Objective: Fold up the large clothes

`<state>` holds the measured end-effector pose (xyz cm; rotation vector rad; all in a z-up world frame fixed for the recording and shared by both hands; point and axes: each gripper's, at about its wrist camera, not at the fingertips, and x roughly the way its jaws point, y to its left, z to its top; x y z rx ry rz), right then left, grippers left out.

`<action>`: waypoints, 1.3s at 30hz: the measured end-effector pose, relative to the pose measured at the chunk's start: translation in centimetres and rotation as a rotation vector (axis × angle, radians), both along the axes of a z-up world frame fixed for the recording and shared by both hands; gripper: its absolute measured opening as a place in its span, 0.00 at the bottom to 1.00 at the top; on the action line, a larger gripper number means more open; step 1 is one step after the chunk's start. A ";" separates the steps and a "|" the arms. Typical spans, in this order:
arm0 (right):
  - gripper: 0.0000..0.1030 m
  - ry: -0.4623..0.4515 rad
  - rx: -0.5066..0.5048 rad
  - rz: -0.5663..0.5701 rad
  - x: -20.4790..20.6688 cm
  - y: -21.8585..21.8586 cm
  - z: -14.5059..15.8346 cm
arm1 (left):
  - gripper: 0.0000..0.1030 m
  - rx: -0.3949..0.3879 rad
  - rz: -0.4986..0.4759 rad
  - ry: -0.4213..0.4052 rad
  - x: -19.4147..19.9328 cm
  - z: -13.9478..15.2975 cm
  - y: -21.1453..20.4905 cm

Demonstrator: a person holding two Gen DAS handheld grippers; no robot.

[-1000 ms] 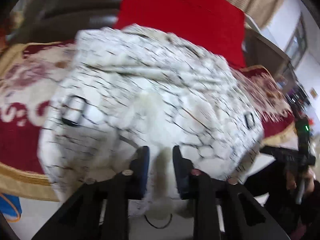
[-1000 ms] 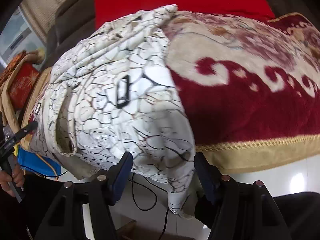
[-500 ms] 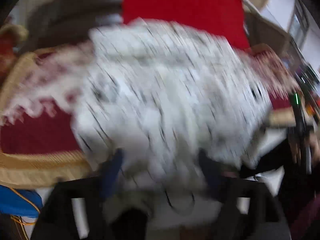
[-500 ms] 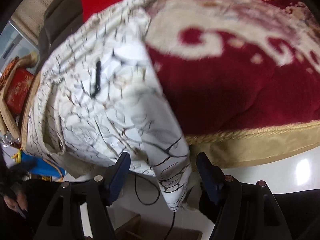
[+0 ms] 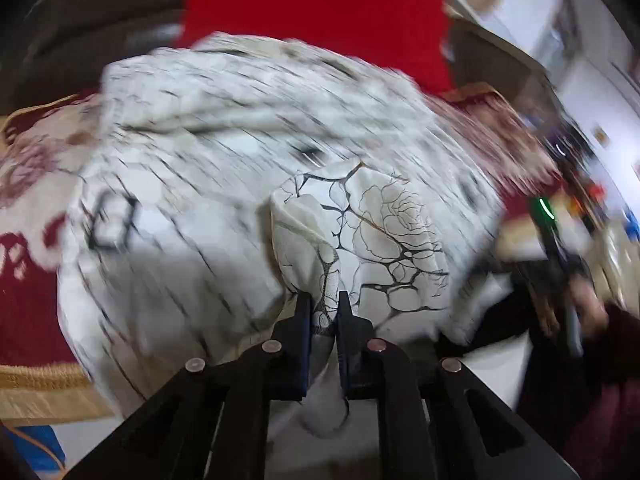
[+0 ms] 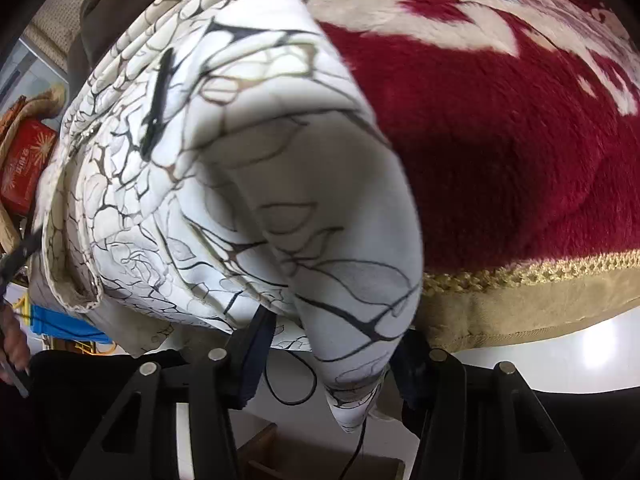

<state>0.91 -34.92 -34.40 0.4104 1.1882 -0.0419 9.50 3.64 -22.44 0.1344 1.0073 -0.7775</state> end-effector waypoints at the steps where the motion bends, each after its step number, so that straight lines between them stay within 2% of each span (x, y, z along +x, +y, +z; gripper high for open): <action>1: 0.55 0.000 0.004 -0.002 -0.1 0.1 0.2 | 0.11 0.037 -0.050 -0.006 -1.6 -0.1 0.1; 3: 0.55 0.001 0.011 -0.005 -0.1 -0.1 0.2 | 0.13 0.081 -0.148 0.036 -4.6 -0.5 0.6; 4: 0.55 0.003 0.017 -0.008 0.0 -0.5 0.2 | 0.13 0.096 -0.159 0.041 -5.4 -0.5 1.2; 5: 0.55 0.005 0.024 -0.010 0.1 -0.7 0.2 | 0.21 0.116 -0.154 0.043 -5.9 -0.2 2.0; 6: 0.55 0.008 0.038 -0.013 0.5 -0.8 0.1 | 0.40 0.131 -0.129 0.050 -6.2 0.1 2.9; 7: 0.56 0.013 0.049 -0.016 0.6 -1.0 0.2 | 0.50 0.139 -0.090 0.048 -6.3 0.5 3.9; 8: 0.57 0.017 0.061 -0.019 1.0 -1.4 0.2 | 0.69 0.138 -0.032 0.025 -6.0 1.2 5.2; 9: 0.57 0.021 0.079 -0.024 1.2 -1.7 0.2 | 0.81 0.131 0.017 0.002 -5.6 1.9 6.3; 10: 0.58 0.024 0.094 -0.026 1.4 -1.9 0.2 | 0.82 0.115 0.088 -0.024 -5.0 2.6 7.8; 12: 0.61 0.028 0.110 -0.030 1.7 -2.4 0.3 | 0.84 0.081 0.185 -0.011 -3.4 2.7 9.8; 14: 0.64 0.030 0.113 -0.032 2.0 -2.6 0.3 | 0.85 0.038 0.275 0.056 -1.3 1.6 11.1; 16: 0.65 0.026 0.109 -0.028 2.1 -2.6 0.4 | 0.85 0.031 0.340 0.129 0.6 -0.6 10.8; 20: 0.66 0.022 0.089 -0.011 2.2 -1.9 0.1 | 0.85 0.080 0.427 0.213 3.2 -5.3 10.4; 23: 0.67 0.025 0.082 -0.001 2.1 -1.4 -0.2 | 0.82 0.095 0.406 0.218 3.7 -7.1 9.3; 24: 0.67 0.022 0.073 0.009 2.1 -1.2 -0.2 | 0.65 0.104 0.385 0.224 3.7 -7.4 8.8; 25: 0.65 0.021 0.049 0.026 2.2 -0.7 -0.1 | 0.51 0.097 0.350 0.237 3.6 -7.6 8.3; 26: 0.49 0.019 0.033 0.042 2.3 0.0 -0.1 | 0.30 0.093 0.318 0.244 3.4 -7.6 7.9; 27: 0.33 0.024 0.010 0.080 2.6 1.0 0.0 | 0.21 0.094 0.291 0.237 3.2 -7.5 7.5; 28: 0.24 0.028 -0.016 0.111 2.6 1.7 0.3 | 0.18 0.092 0.265 0.227 2.9 -7.4 7.0; 29: 0.19 0.023 -0.027 0.136 2.5 2.3 0.7 | 0.13 0.085 0.240 0.224 2.6 -7.2 6.7; 32: 0.13 -0.031 0.010 0.195 2.1 3.6 2.8 | 0.14 0.078 0.186 0.198 2.2 -6.6 5.4; 34: 0.13 -0.068 0.029 0.201 2.0 3.8 3.9 | 0.35 0.123 0.186 0.192 2.5 -7.0 4.6; 35: 0.13 -0.057 0.024 0.194 2.3 3.7 3.9 | 0.58 0.146 0.191 0.206 2.5 -7.3 4.3; 36: 0.14 -0.043 0.015 0.190 2.5 3.7 3.6 | 0.63 0.165 0.205 0.215 2.7 -7.8 4.2; 39: 0.21 0.027 -0.036 0.162 3.4 3.0 2.2 | 0.60 0.141 0.200 0.246 2.8 -8.3 4.2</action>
